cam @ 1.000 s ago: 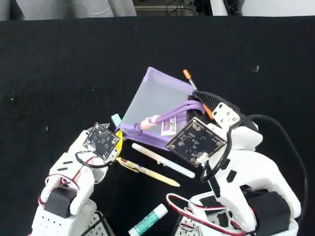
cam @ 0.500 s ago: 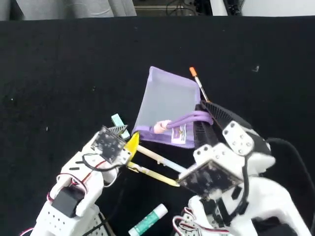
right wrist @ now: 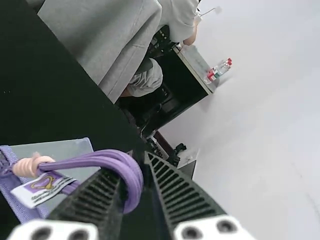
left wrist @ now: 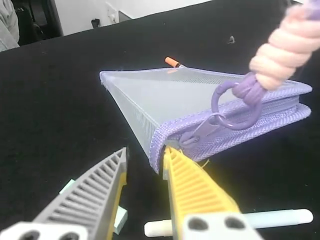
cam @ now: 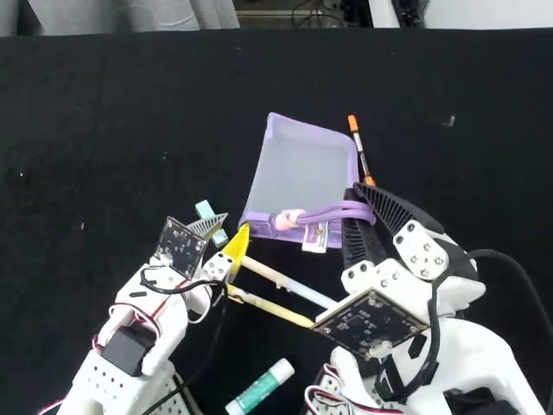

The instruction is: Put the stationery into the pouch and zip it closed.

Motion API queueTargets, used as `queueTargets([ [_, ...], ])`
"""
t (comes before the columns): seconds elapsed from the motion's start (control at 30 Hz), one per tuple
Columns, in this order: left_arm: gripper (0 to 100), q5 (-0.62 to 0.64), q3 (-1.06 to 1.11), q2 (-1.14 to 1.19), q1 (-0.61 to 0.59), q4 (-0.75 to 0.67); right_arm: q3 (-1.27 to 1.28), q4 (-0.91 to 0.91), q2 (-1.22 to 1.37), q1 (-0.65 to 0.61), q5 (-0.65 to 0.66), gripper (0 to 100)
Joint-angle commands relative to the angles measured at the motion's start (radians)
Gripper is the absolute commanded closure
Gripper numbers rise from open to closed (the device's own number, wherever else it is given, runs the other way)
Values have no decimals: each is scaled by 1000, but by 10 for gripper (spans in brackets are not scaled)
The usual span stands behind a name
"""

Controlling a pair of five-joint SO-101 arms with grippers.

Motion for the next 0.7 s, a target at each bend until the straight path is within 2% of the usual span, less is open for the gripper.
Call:
queueTargets([
  [0.0, 876, 11, -2, 8, 16, -18, -54, 2, -8, 6, 6, 987],
  [0.2, 877, 12, -1, 8, 19, -107, -50, 2, -8, 6, 6, 987],
  [0.33, 880, 12, 7, 8, 64, -166, -50, 2, -8, 6, 6, 987],
  [0.47, 972, 5, 8, 8, 131, -204, -48, 2, -8, 6, 6, 987],
  [0.67, 974, 3, 35, 8, 147, -247, -48, 3, -8, 6, 6, 987],
])
